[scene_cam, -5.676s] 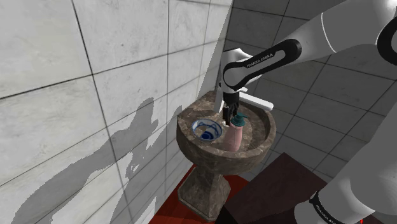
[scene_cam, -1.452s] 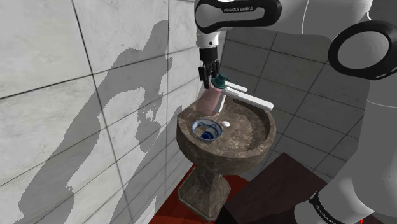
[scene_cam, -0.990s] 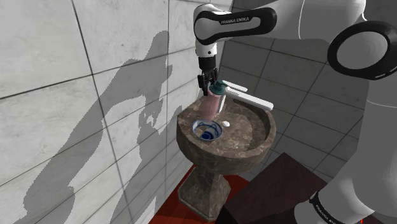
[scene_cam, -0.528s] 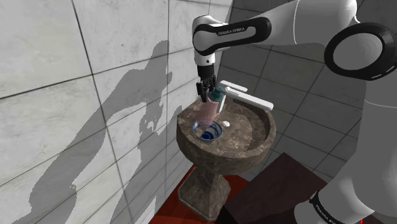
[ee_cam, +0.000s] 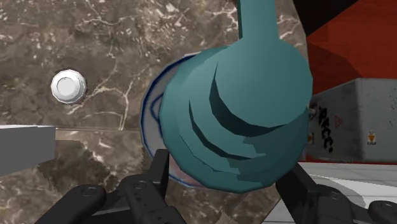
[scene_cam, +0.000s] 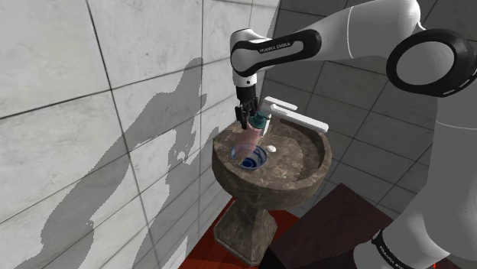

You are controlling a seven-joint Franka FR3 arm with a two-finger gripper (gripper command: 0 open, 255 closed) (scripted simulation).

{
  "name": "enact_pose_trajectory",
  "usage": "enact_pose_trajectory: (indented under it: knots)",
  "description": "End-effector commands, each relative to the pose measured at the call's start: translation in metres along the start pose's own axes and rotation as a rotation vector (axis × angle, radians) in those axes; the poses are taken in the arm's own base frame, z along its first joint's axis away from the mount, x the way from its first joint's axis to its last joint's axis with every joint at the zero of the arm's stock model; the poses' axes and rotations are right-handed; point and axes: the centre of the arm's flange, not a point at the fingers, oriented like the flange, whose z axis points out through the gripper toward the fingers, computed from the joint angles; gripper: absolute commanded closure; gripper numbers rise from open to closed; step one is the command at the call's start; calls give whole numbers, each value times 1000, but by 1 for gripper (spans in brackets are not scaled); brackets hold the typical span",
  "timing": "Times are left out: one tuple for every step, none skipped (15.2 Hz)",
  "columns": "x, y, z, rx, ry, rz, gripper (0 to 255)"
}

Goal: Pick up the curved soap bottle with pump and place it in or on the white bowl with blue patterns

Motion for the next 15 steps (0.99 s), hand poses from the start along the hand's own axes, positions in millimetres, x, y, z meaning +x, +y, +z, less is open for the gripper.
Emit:
enact_pose_trajectory:
  knots:
    - [0, 0, 0, 0, 1, 0, 255]
    - [0, 0, 0, 0, 1, 0, 255]
    - [0, 0, 0, 0, 1, 0, 255]
    - [0, 0, 0, 0, 1, 0, 255]
    - [0, 0, 0, 0, 1, 0, 0]
    - [0, 0, 0, 0, 1, 0, 0]
    - [0, 0, 0, 0, 1, 0, 0]
    - [0, 0, 0, 0, 1, 0, 0]
    - [0, 0, 0, 0, 1, 0, 0]
    - [0, 0, 0, 0, 1, 0, 0]
    - [0, 0, -13, 0, 1, 0, 0]
    - [0, 0, -26, 0, 1, 0, 0]
    - [0, 0, -40, 0, 1, 0, 0]
    - [0, 0, -50, 0, 1, 0, 0]
    - [0, 0, -50, 0, 1, 0, 0]
